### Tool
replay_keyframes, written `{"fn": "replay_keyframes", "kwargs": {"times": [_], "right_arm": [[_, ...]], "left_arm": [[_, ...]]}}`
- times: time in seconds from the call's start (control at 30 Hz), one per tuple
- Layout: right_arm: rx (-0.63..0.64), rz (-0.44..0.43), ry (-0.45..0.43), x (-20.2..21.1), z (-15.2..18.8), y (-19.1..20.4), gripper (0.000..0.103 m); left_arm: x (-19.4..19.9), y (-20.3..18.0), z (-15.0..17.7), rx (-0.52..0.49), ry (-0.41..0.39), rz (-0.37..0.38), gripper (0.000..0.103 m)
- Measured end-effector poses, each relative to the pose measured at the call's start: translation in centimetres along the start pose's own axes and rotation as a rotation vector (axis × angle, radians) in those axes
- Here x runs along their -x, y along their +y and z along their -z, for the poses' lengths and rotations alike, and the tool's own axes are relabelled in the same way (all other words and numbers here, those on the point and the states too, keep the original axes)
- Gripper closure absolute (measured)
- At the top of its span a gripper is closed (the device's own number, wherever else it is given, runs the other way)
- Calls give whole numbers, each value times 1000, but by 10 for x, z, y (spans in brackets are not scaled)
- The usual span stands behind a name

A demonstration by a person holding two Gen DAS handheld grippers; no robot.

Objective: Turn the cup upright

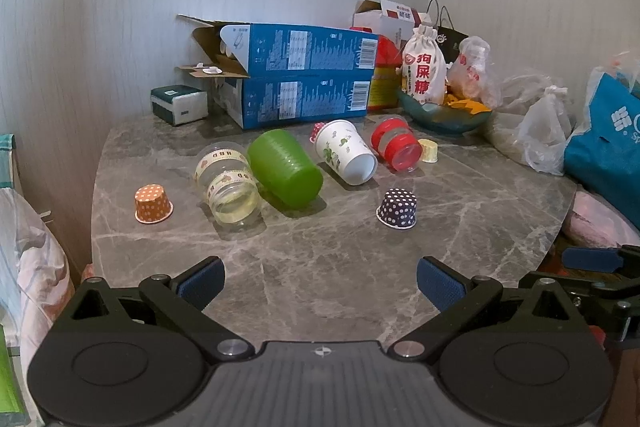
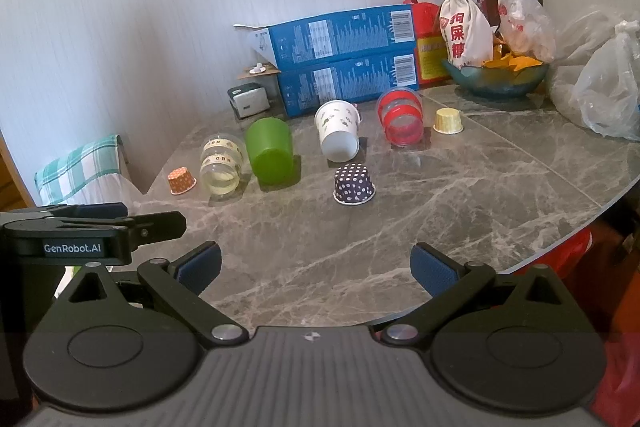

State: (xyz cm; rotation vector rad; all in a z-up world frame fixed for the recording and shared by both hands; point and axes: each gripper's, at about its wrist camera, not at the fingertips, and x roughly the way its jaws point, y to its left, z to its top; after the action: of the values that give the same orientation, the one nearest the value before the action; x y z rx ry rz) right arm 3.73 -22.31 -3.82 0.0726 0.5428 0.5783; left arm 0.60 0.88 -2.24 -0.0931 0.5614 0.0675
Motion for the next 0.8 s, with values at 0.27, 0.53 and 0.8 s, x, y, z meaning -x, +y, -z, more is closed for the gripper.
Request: {"fn": "replay_keyframes", "kwargs": {"times": [0.27, 0.53, 0.8], "right_arm": [[-14, 5, 7, -1, 4, -10, 1], [-101, 43, 1, 20, 12, -49, 1], [-166, 120, 21, 43, 17, -94, 1]], "left_arm": [[-23, -14, -29, -13, 38, -13, 0], [-139, -65, -125, 9, 262, 71, 0], [-254, -150, -187, -79, 436, 28, 0]]}}
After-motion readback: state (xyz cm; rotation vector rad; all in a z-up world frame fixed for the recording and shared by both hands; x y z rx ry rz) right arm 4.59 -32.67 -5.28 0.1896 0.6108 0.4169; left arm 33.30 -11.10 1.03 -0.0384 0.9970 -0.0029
